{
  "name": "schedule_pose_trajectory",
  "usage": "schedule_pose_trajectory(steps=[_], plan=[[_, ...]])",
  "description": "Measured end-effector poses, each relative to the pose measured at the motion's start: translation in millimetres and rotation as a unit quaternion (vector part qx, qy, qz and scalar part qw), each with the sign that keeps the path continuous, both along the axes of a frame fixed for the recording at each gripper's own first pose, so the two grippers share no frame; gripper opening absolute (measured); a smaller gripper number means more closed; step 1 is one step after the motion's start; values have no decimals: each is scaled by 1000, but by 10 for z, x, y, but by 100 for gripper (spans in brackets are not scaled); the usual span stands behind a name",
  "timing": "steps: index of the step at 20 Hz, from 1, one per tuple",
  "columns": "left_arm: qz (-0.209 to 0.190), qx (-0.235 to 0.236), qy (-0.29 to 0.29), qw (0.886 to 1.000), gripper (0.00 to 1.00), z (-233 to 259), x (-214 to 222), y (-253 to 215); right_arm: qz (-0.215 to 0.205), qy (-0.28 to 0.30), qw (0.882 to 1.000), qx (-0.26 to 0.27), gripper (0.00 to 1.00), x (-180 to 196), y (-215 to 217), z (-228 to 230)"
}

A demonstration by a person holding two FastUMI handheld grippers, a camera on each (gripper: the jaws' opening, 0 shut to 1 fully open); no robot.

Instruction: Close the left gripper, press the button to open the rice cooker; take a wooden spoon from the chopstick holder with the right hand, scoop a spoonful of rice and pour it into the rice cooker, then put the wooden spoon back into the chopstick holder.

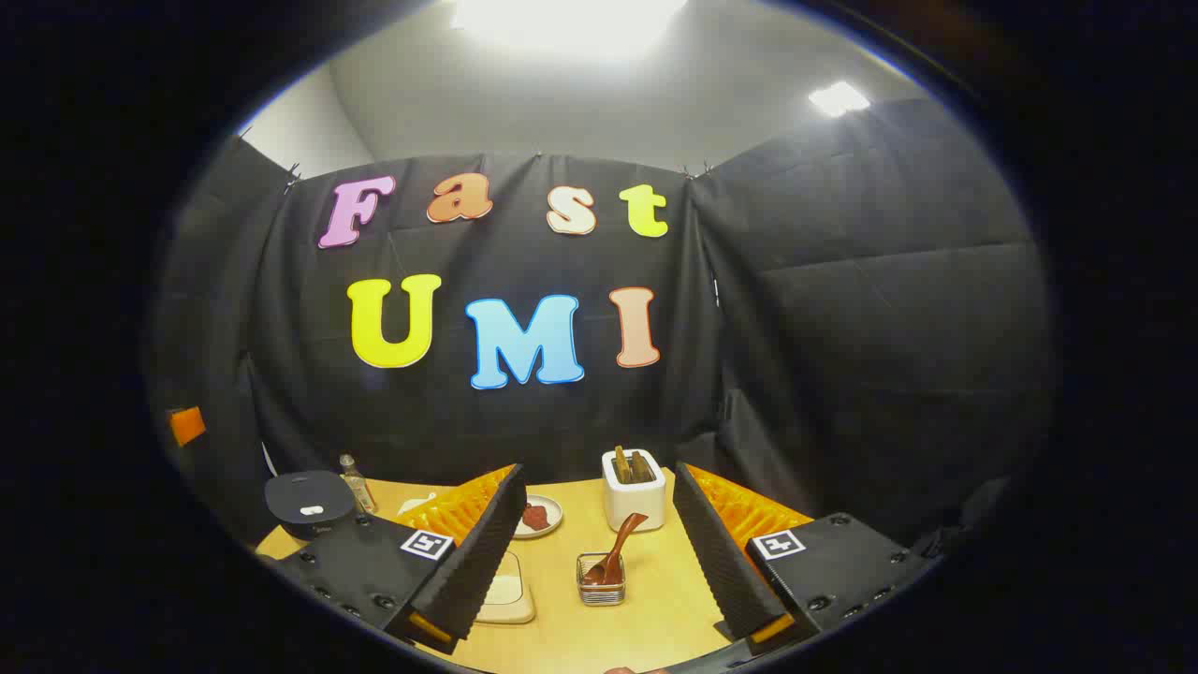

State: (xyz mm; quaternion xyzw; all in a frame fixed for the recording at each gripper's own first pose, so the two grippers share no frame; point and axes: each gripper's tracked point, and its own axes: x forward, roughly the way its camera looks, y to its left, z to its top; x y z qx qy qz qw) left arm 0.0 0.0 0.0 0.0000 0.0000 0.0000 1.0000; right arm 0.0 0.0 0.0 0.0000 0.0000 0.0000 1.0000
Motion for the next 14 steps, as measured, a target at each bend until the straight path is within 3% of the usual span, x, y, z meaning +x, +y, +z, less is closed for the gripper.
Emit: schedule_pose_trajectory(steps=[8,10,14], plan=[[-9,-5,21,1000,99,-148,-165,-166,37,1,999,-6,98,111,152,59],[-26,5,35,999,97,-207,-172,-310,46,15,999,-2,93,191,177,10],[-34,3,41,999,96,-180,-99,-560,64,32,997,-19,98,352,149,-4]])
